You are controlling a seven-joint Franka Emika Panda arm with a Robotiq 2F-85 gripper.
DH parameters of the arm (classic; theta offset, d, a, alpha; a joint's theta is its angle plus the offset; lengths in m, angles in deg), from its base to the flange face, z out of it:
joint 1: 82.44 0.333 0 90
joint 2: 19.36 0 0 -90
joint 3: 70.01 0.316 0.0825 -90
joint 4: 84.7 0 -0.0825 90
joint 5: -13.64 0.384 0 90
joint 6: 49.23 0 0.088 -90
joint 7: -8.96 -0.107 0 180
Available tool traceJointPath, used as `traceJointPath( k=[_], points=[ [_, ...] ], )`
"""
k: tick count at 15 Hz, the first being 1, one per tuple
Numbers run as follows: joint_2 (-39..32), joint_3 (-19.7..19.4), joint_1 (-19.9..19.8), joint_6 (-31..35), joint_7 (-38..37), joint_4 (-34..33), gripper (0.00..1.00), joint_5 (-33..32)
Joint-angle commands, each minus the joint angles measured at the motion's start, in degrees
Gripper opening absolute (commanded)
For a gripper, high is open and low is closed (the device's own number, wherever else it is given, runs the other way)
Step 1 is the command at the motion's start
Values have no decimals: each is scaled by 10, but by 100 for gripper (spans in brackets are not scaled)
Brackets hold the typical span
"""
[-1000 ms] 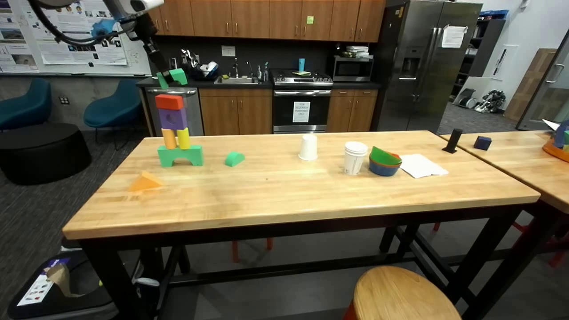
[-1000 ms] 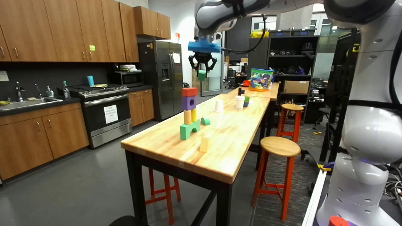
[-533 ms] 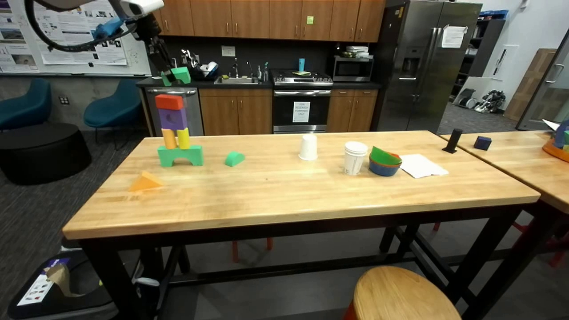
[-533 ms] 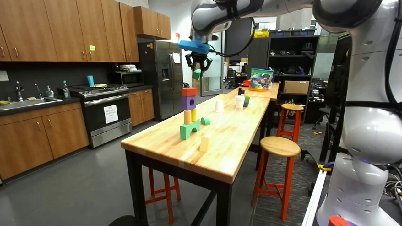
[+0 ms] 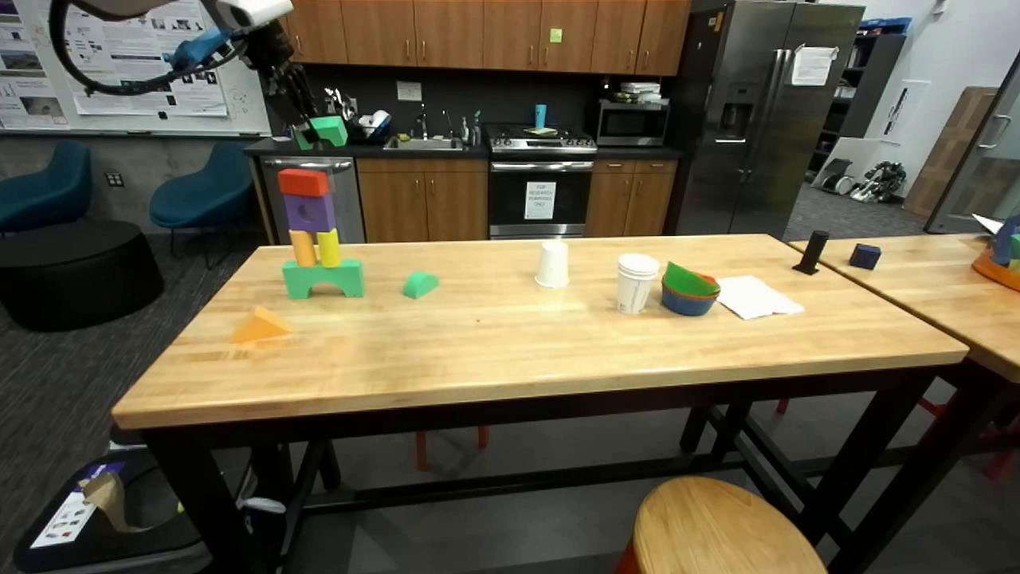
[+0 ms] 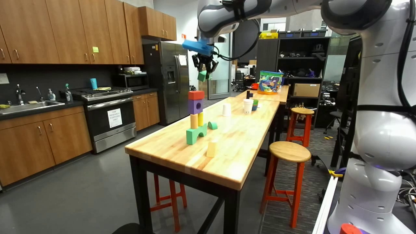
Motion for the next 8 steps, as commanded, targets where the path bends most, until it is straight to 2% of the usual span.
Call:
traceJointPath(
  k=[1, 6, 7, 8],
  points=[
    [-1, -9, 9, -2, 1, -3, 41, 2],
    [-1, -9, 9, -2, 1, -3, 41, 2],
    [-1, -10, 9, -2, 1, -3, 16, 2],
    [1, -9, 8, 4, 0, -1, 16, 7]
  ],
)
